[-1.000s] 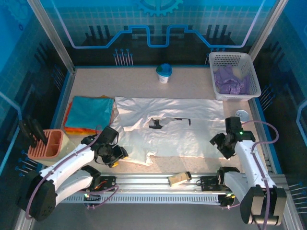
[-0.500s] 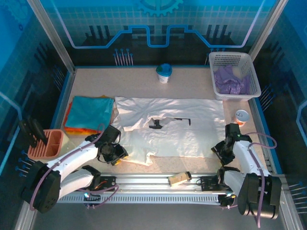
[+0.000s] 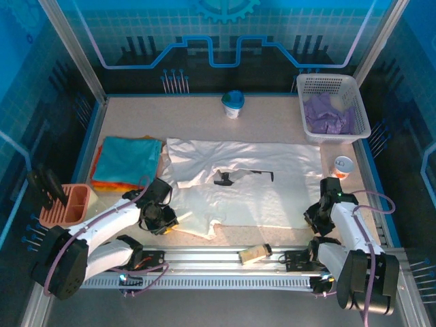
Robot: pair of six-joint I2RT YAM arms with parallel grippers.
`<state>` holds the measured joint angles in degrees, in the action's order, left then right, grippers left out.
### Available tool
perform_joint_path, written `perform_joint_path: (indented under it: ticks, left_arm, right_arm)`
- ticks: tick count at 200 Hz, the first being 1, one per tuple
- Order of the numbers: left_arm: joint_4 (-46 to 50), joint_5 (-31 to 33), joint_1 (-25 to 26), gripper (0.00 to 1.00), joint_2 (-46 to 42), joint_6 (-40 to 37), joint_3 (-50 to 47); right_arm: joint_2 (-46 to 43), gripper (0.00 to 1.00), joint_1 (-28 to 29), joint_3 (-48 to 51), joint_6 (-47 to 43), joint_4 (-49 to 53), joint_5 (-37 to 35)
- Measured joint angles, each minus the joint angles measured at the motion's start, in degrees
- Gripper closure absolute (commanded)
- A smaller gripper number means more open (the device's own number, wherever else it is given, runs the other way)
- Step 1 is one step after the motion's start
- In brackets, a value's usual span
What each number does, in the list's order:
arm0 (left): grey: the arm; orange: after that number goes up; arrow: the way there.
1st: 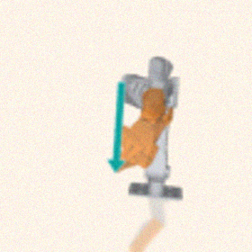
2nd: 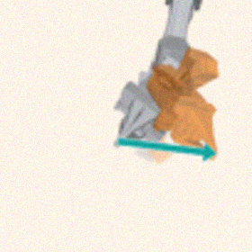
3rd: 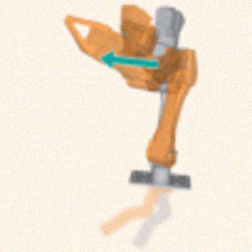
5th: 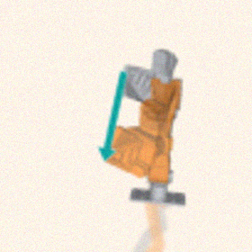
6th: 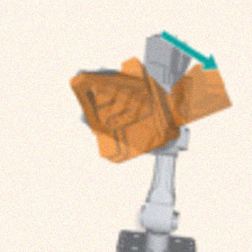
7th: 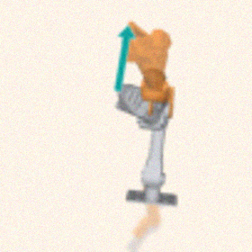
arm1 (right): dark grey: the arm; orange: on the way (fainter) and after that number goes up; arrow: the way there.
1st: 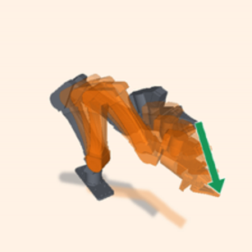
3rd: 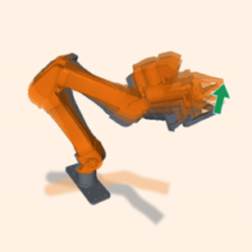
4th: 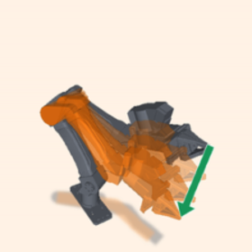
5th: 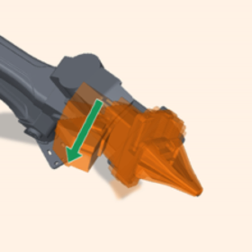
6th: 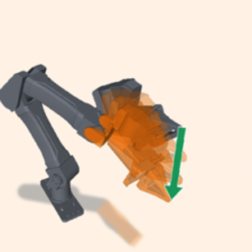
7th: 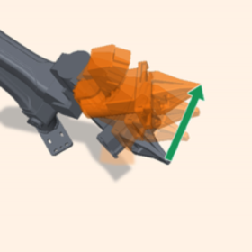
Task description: Fold and stack the t-shirts
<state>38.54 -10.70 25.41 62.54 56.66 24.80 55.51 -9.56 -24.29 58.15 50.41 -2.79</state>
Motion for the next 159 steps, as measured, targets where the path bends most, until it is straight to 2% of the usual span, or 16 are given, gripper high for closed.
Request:
perform_joint_path:
  ticks: [20,41,77,116,159]
  left_arm:
    - [0.39,0.37,0.24,0.87,0.09,-0.02,0.35]
    - [0.83,0.57,0.42,1.00,0.02,-0.13,0.74]
    - [1.18,0.61,0.81,1.00,-0.70,-0.28,2.84]
    - [3.19,0.61,0.81,1.00,-0.94,-2.54,12.04]
    - [3.23,0.59,0.09,1.00,4.87,-6.27,20.55]
  right_arm:
    - [0.37,0.93,0.00,-0.02,-0.52,-0.79,0.17]
    - [0.83,1.00,0.00,-0.20,-1.22,-0.74,0.24]
    - [1.25,1.00,0.00,-0.72,-1.11,-0.81,0.81]
    - [2.45,1.00,0.00,-3.23,-0.31,-5.33,3.96]
    - [6.19,1.00,0.00,-9.55,-0.28,-8.04,4.85]
